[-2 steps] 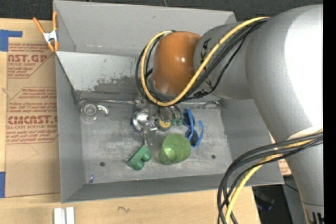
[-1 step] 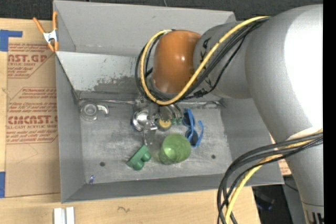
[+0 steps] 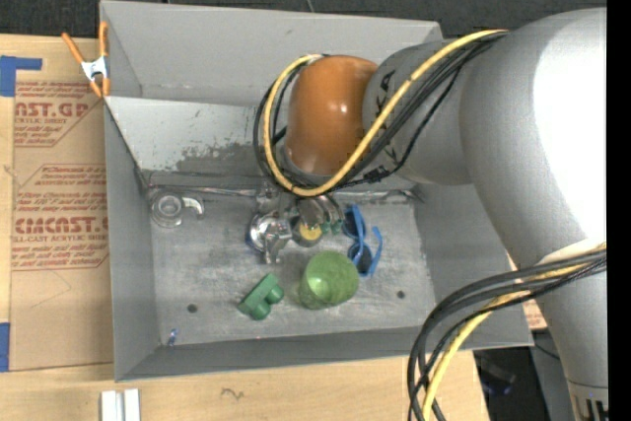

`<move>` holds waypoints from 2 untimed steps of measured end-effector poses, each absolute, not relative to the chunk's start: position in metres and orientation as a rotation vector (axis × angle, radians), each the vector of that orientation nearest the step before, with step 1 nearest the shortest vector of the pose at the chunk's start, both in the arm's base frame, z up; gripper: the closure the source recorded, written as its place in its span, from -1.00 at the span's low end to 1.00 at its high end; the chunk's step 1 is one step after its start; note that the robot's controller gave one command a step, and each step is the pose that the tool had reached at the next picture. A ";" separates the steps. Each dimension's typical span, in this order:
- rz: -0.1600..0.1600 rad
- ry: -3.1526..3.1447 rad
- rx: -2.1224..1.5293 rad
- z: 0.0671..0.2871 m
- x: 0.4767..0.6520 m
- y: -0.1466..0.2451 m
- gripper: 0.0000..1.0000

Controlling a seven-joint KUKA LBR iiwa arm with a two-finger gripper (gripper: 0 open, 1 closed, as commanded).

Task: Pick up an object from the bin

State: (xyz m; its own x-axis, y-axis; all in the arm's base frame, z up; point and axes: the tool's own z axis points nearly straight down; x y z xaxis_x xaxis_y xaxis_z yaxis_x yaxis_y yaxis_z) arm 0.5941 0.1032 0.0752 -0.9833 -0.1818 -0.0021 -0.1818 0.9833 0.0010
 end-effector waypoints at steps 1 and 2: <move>0.003 3.125 -0.286 0.086 0.595 0.104 1.00; 0.003 3.124 -0.286 0.106 0.595 0.105 1.00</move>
Offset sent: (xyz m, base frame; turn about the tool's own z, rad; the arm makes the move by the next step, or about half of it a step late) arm -0.0001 -0.0001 0.0102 0.0000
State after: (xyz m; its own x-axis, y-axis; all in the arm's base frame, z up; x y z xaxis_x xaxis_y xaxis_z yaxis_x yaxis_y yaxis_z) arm 0.5955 0.1048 0.1064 -0.9833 -0.1817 -0.0046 -0.1817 0.9833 0.0015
